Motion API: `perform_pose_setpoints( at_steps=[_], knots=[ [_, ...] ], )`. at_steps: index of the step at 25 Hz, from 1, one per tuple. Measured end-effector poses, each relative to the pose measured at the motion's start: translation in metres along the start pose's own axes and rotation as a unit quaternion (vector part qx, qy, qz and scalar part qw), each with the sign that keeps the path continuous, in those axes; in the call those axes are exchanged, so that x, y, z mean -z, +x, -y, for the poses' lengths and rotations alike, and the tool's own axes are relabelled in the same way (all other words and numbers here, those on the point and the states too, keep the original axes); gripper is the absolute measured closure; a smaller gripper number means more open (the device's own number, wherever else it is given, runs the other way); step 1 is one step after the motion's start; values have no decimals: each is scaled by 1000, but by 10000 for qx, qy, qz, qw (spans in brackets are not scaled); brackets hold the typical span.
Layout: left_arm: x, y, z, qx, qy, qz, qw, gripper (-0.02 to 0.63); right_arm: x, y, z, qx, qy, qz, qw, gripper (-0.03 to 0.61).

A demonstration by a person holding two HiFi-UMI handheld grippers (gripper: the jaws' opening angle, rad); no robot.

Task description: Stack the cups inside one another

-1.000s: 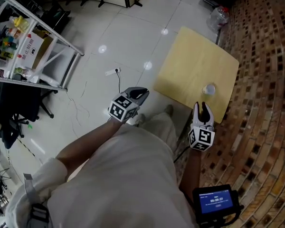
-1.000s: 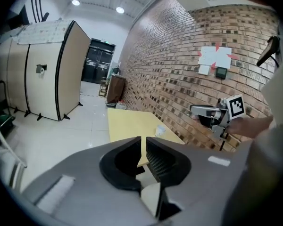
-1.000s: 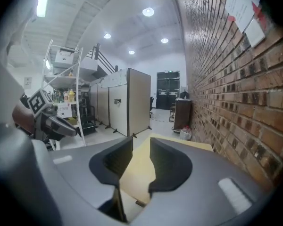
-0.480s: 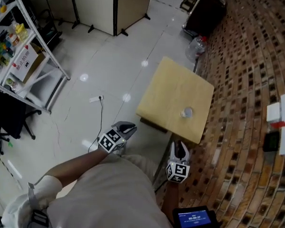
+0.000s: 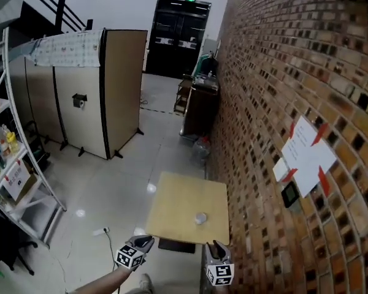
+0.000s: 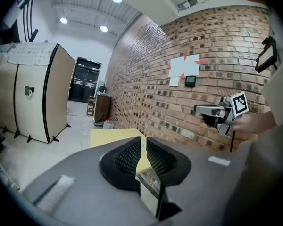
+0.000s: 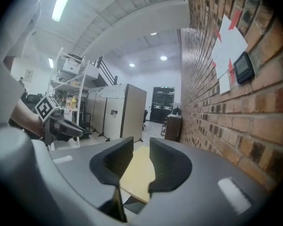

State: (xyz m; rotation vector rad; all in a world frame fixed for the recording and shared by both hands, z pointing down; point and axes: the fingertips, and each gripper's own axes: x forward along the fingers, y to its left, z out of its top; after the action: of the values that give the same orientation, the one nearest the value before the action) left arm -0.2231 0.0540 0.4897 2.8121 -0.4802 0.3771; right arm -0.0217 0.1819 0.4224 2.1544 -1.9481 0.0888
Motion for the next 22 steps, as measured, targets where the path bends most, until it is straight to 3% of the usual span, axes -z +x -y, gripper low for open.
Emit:
perform_pose_setpoints(
  at_steps=[10, 17, 22],
  knots=[
    [-80, -37, 45, -267, 532, 1011, 9931, 558, -141, -40, 34, 237, -528, 1421, 9882, 477],
    [-82, -60, 76, -272, 533, 1089, 9922, 560, -155, -69, -2, -12, -607, 1699, 9836, 477],
    [-93, -64, 75, -165, 580, 1070, 9924, 560, -160, -74, -14, -9, -564, 1728, 9833, 477]
  ],
)
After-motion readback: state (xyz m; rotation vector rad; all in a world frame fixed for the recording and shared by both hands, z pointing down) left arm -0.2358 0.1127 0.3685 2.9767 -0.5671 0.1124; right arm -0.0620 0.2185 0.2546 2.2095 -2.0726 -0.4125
